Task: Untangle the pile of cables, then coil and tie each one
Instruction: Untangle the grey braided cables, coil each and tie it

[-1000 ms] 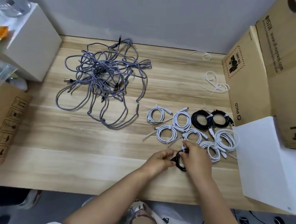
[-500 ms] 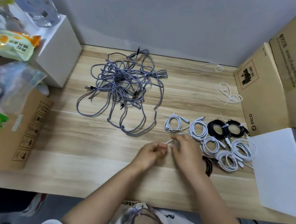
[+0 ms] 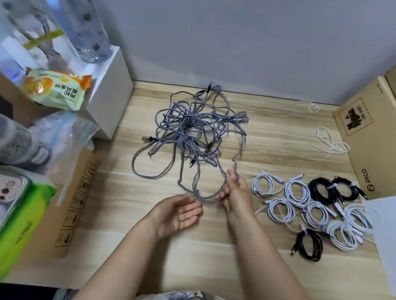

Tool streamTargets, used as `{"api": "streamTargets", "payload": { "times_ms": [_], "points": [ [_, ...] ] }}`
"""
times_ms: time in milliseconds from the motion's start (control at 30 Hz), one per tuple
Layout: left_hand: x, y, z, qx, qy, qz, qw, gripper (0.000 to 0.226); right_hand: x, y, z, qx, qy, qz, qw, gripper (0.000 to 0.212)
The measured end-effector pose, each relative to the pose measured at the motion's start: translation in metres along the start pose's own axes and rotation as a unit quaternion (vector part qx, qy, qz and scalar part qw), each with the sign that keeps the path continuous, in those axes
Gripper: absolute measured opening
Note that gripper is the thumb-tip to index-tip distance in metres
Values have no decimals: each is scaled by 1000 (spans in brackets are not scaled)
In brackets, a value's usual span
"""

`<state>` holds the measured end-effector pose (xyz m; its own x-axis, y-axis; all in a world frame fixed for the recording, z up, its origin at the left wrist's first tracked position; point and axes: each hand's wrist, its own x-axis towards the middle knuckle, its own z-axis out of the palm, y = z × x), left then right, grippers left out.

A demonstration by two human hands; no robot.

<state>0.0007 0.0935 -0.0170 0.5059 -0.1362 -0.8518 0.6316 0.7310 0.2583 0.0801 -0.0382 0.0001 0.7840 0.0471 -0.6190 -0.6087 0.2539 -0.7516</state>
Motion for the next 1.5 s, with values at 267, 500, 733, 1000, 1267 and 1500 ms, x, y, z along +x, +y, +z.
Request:
{"api": "streamTargets", "payload": {
  "times_ms": [267, 500, 733, 1000, 1267, 1500],
  "points": [
    [1, 25, 20, 25, -166, -35, 985, 58, -49, -1, 12, -385, -120, -192, 895, 57],
    [-7, 51, 45, 110, -159, 47, 980, 52, -59, -12, -1, -723, -173, -194, 640, 49],
    [-7, 86, 45, 214, -37, 211, 953, 17, -24, -11, -30, -528, -123, -119, 832, 24],
    [44, 134, -28, 400, 256, 316, 821, 28, 20, -10, -38, -481, -80, -91, 868, 19],
    [64, 111, -2, 489, 250, 320, 772, 34, 49, -16, -7, -508, -73, -156, 844, 29],
    [30, 95, 34, 328, 349, 536, 695, 11, 71, -29, 17, -395, -58, -176, 900, 23]
  ]
}}
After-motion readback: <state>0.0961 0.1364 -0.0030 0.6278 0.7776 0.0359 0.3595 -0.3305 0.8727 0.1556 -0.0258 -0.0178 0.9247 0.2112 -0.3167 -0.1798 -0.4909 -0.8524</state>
